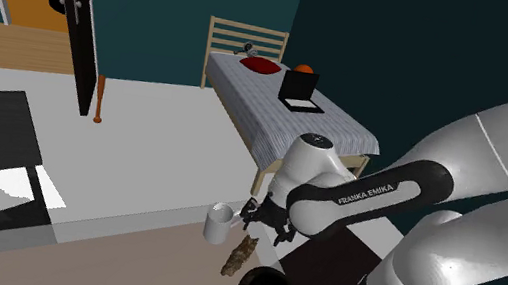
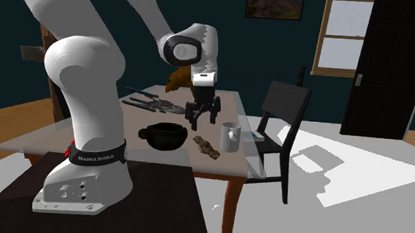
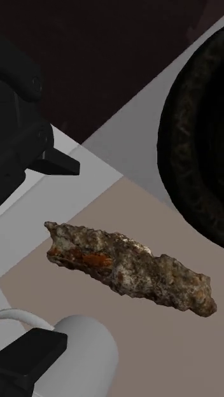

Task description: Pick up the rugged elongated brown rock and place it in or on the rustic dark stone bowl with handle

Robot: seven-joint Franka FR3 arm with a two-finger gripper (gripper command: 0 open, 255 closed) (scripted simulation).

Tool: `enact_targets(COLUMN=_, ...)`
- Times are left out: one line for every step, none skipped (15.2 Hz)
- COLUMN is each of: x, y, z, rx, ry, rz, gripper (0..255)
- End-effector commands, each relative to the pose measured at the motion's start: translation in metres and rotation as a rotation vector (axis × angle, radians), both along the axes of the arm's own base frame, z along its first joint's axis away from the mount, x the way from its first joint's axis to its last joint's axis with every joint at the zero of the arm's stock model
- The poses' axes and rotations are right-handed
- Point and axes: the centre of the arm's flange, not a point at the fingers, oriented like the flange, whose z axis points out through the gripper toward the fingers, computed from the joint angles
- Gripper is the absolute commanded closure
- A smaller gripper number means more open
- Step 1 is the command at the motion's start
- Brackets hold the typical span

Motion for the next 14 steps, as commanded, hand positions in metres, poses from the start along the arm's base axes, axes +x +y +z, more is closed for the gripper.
enact_targets(x=0.002, y=0.017, z=-0.021, rx=0.014, ry=0.000, rz=-0.076, gripper=0)
enact_targets(x=0.005, y=0.024, z=-0.032, rx=0.019, ry=0.001, rz=-0.111, gripper=0)
enact_targets(x=0.007, y=0.031, z=-0.042, rx=0.024, ry=0.002, rz=-0.147, gripper=0)
enact_targets(x=0.009, y=0.035, z=-0.050, rx=0.027, ry=0.003, rz=-0.170, gripper=0)
enact_targets(x=0.009, y=0.035, z=-0.055, rx=0.027, ry=0.003, rz=-0.170, gripper=0)
enact_targets(x=0.010, y=0.036, z=-0.060, rx=0.027, ry=0.003, rz=-0.170, gripper=0)
enact_targets(x=0.010, y=0.036, z=-0.066, rx=0.027, ry=0.003, rz=-0.170, gripper=0)
enact_targets(x=0.011, y=0.037, z=-0.071, rx=0.027, ry=0.003, rz=-0.170, gripper=0)
enact_targets(x=0.011, y=0.037, z=-0.076, rx=0.027, ry=0.003, rz=-0.170, gripper=0)
enact_targets(x=0.011, y=0.037, z=-0.081, rx=0.027, ry=0.003, rz=-0.170, gripper=0)
enact_targets(x=0.012, y=0.038, z=-0.087, rx=0.027, ry=0.003, rz=-0.170, gripper=0)
enact_targets(x=0.012, y=0.038, z=-0.090, rx=0.027, ry=0.003, rz=-0.170, gripper=0)
enact_targets(x=0.012, y=0.038, z=-0.090, rx=0.027, ry=0.003, rz=-0.170, gripper=0)
enact_targets(x=0.012, y=0.038, z=-0.090, rx=0.027, ry=0.003, rz=-0.170, gripper=0)
